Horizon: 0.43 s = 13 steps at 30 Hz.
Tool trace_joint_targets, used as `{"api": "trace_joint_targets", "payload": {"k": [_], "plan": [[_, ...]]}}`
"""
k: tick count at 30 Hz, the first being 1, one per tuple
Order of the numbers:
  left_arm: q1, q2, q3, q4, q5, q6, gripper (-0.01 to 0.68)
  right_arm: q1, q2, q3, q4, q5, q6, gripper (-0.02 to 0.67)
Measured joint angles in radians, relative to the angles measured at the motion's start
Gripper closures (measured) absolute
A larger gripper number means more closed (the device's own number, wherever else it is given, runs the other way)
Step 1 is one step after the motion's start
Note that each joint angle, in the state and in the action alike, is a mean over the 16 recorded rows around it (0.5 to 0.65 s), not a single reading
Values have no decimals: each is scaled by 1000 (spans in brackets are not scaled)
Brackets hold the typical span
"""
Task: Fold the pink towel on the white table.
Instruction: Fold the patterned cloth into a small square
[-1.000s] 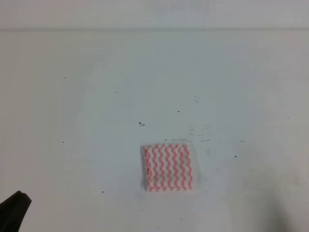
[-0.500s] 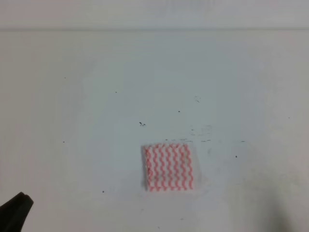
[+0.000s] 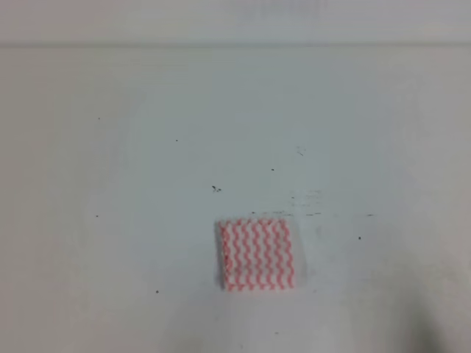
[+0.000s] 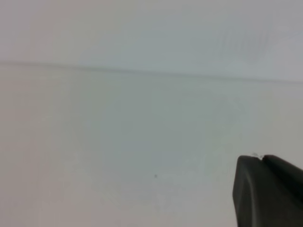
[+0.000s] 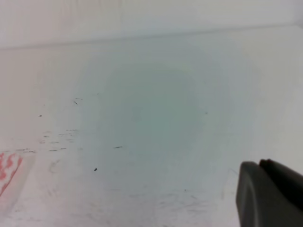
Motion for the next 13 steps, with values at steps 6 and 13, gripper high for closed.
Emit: {"api": "trace_joint_targets", "payload": {"k": [6, 13], "plan": [[65, -35, 1, 24, 84, -5, 676, 0, 1, -1, 0, 1, 0, 667], [90, -38, -3, 30, 129, -5, 676, 0, 1, -1, 0, 0, 0, 667]]}}
